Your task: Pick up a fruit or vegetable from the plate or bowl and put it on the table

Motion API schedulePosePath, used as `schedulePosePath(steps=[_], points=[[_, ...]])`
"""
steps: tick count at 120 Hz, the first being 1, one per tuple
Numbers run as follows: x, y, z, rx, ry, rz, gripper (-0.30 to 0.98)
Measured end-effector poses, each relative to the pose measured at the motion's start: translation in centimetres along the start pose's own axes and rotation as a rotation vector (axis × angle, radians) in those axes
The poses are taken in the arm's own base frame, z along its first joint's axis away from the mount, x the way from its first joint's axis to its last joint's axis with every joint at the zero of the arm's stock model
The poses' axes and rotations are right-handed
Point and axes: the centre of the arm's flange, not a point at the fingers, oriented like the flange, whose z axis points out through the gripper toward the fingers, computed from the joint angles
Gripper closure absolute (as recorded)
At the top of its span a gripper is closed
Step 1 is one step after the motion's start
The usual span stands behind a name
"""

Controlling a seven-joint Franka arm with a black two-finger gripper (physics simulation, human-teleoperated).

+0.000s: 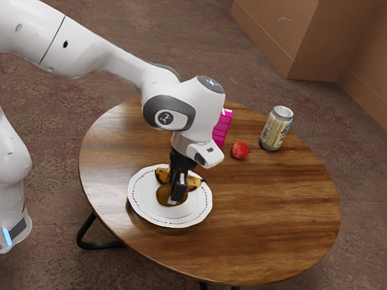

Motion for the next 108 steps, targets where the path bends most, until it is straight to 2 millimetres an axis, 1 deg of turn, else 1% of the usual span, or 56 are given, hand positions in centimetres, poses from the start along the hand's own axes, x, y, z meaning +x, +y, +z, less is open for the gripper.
schedulePosePath(steps=[3, 19, 28, 33, 39, 45, 60, 67, 84, 96, 101, 108], points=[[0.1, 0.1, -0.4, 0.003, 0.005, 0.003, 0.31], [1.1, 0.9, -3.7, 0.046, 0.065, 0.034, 0.34], [2.0, 1.7, -7.3, 0.079, 0.141, 0.057, 0.34], [2.5, 1.8, -8.9, 0.1, 0.188, 0.064, 0.34], [3.1, 1.7, -10.0, 0.125, 0.247, 0.068, 0.34], [3.9, 1.3, -10.7, 0.152, 0.308, 0.075, 0.34], [6.2, 0.3, -11.3, 0.223, 0.462, 0.108, 0.34], [7.4, -0.1, -11.2, 0.241, 0.532, 0.128, 0.34], [11.9, -1.7, -7.9, 0.18, 0.655, 0.169, 0.33], [15.5, -2.8, -7.5, 0.112, 0.755, 0.181, 0.33], [16.4, -3.0, -7.2, 0.094, 0.784, 0.184, 0.33], [17.4, -3.7, -5.9, 0.087, 0.798, 0.177, 0.32]])
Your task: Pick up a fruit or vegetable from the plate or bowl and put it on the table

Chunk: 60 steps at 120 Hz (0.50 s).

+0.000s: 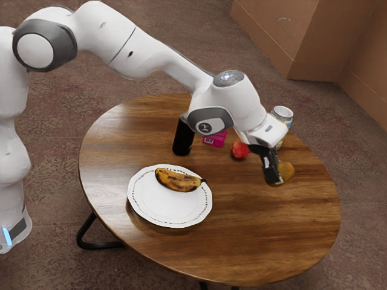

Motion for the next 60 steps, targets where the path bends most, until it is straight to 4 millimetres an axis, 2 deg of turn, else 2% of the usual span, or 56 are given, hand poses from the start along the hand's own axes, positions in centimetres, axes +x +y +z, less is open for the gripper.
schedulePosePath(steps=[8, 17, 29, 43, 47, 49, 52, 54, 56, 60], points=[[-1.0, -0.6, 2.2, 0.0, -0.007, -0.01, 0.32], [-1.4, -0.4, 3.2, -0.003, -0.001, -0.012, 0.31], [-0.8, -1.0, 3.0, 0.004, 0.019, -0.026, 0.16], [0.7, -0.8, 2.4, 0.018, 0.014, -0.02, 0.08], [2.4, -0.8, 1.0, 0.03, 0.011, -0.019, 0.07], [4.4, -0.7, -0.5, 0.035, 0.011, -0.021, 0.06], [8.0, -0.4, -3.6, 0.035, 0.004, -0.04, 0.05], [9.6, -0.5, -5.6, 0.036, -0.016, -0.059, 0.05], [10.7, -0.9, -7.5, 0.039, -0.045, -0.08, 0.05], [11.8, -1.6, -12.5, 0.064, -0.1, -0.113, 0.04]])
